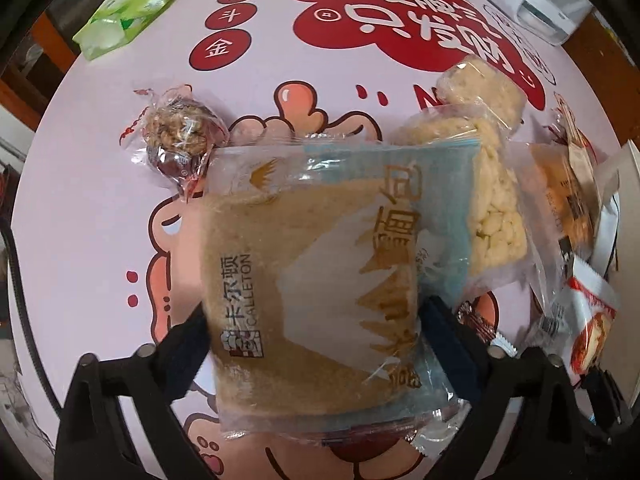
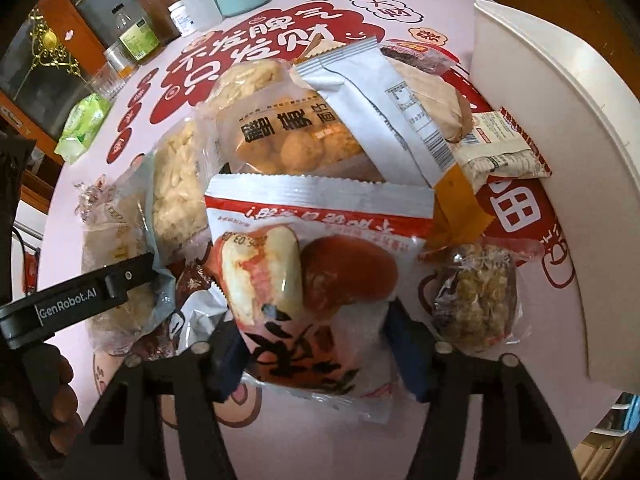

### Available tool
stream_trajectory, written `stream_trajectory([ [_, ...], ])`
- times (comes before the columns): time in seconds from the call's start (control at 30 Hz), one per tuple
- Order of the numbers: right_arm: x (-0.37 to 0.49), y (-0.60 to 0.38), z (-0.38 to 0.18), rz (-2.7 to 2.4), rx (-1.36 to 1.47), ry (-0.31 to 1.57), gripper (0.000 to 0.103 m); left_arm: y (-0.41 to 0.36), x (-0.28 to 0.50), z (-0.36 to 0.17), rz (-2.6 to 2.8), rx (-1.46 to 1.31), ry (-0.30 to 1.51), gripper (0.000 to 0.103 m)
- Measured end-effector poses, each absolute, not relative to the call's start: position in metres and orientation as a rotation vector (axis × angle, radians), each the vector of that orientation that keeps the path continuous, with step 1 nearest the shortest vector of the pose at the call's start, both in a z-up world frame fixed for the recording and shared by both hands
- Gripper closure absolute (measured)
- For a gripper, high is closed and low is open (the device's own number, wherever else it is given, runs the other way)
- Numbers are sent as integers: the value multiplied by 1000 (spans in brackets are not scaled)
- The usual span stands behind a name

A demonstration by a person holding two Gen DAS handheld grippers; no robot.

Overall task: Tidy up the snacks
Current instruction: 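Grasp the brown bread loaf with the left tool while the right tool grasps the red-white snack bag, then carry the bread loaf and red-white bag into the white tray and release both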

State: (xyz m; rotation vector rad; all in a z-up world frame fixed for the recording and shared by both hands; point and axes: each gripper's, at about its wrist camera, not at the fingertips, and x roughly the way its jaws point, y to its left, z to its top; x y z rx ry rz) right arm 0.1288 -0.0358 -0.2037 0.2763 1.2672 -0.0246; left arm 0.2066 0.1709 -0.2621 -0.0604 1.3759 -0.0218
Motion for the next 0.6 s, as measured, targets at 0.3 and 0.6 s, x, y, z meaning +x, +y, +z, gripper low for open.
stream_trajectory([
  [0.3,114,-38,-174,31,249,1151,48,171,194,-253,-34,-67,1352,16],
  [0.6,102,-40,-142,74,214,1047,48,159,166,-214,-83,-32,1277,17],
])
